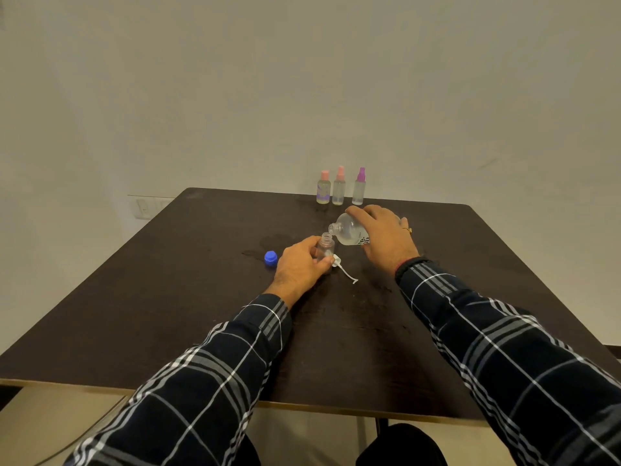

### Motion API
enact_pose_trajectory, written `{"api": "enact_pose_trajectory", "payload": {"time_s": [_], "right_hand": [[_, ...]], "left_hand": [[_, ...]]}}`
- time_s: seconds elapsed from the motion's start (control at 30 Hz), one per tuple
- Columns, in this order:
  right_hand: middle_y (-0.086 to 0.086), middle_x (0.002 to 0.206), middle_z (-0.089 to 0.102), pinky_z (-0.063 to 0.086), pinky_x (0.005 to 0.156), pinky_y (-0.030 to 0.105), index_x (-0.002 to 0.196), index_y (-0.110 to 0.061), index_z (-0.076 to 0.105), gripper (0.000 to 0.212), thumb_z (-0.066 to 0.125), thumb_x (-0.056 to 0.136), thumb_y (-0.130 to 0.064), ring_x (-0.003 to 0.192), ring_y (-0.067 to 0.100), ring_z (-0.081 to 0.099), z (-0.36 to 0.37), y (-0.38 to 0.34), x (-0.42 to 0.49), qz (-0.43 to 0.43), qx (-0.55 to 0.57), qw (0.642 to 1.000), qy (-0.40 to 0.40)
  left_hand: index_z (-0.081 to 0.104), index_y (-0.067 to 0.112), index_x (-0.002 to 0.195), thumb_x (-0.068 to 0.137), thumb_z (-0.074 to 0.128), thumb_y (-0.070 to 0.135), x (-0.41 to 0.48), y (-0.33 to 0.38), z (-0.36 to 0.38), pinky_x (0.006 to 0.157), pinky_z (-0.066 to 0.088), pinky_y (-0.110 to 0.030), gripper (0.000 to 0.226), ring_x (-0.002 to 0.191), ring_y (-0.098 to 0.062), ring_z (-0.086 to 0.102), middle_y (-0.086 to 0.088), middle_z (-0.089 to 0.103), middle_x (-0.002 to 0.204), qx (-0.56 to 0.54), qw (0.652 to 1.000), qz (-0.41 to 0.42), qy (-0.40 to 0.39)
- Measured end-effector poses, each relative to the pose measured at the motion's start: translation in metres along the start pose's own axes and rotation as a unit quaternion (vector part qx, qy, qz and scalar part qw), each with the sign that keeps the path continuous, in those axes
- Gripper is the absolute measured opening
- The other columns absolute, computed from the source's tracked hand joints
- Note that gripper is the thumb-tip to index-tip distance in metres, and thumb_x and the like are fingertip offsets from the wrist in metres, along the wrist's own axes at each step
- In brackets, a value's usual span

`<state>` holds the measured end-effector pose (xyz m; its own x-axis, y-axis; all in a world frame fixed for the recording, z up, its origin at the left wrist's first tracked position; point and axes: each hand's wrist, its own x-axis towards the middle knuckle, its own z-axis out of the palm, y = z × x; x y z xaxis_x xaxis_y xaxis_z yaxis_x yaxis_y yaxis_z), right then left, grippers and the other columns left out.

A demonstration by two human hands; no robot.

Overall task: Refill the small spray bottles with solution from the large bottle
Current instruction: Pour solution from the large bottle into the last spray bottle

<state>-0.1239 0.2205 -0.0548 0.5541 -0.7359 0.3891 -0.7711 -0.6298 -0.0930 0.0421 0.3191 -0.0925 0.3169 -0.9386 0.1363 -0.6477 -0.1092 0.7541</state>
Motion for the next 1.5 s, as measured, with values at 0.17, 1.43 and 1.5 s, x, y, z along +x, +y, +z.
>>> {"api": "enact_pose_trajectory", "payload": {"time_s": [0.17, 1.43, 1.5], "right_hand": [[-0.001, 0.136, 0.046, 0.028, 0.104, 0.076, 0.142, -0.041, 0.034, 0.079, 0.069, 0.082, -0.004, 0.131, 0.026, 0.041, 0.0, 0.0, 0.002, -0.005, -0.017, 1.0, 0.0], [0.004, 0.142, 0.04, 0.017, 0.11, 0.074, 0.145, -0.04, 0.036, 0.082, 0.063, 0.082, 0.005, 0.138, 0.026, 0.033, -0.012, -0.006, 0.001, -0.034, -0.069, 0.997, 0.029], [0.004, 0.142, 0.041, 0.017, 0.109, 0.075, 0.145, -0.04, 0.036, 0.083, 0.064, 0.081, 0.005, 0.138, 0.026, 0.034, -0.012, -0.005, 0.002, -0.035, -0.071, 0.996, 0.029]], "left_hand": [[0.058, 0.031, 0.131, 0.091, 0.069, 0.038, 0.0, 0.0, 0.0, 0.1, 0.051, -0.043, 0.041, 0.105, -0.013, 0.062, 0.005, 0.068, 0.109, -0.002, 1.0, -0.001, 0.002], [0.058, 0.029, 0.129, 0.092, 0.069, 0.034, -0.001, 0.001, 0.0, 0.099, 0.051, -0.04, 0.039, 0.101, -0.011, 0.063, 0.008, 0.068, 0.103, -0.015, 1.0, -0.007, -0.003], [0.058, 0.031, 0.129, 0.092, 0.069, 0.035, 0.0, 0.0, 0.0, 0.1, 0.051, -0.041, 0.038, 0.102, -0.011, 0.063, 0.009, 0.068, 0.104, -0.016, 1.0, -0.008, -0.004]]}}
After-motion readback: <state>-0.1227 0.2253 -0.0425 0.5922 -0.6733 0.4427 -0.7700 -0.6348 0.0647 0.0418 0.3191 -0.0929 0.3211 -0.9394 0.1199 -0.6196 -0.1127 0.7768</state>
